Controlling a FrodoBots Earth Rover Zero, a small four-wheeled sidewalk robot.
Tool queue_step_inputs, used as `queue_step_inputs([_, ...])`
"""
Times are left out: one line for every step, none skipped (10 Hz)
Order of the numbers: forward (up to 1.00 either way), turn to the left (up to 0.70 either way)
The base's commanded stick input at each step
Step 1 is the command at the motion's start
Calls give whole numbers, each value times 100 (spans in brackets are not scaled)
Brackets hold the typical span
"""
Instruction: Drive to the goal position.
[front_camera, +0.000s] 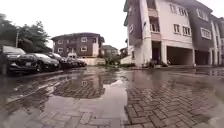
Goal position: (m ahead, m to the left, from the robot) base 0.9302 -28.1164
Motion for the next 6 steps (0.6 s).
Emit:
queue_step_inputs([50,0])
queue_step_inputs([50,0])
queue_step_inputs([50,0])
queue_step_inputs([50,0])
queue_step_inputs([50,0])
queue_step_inputs([50,0])
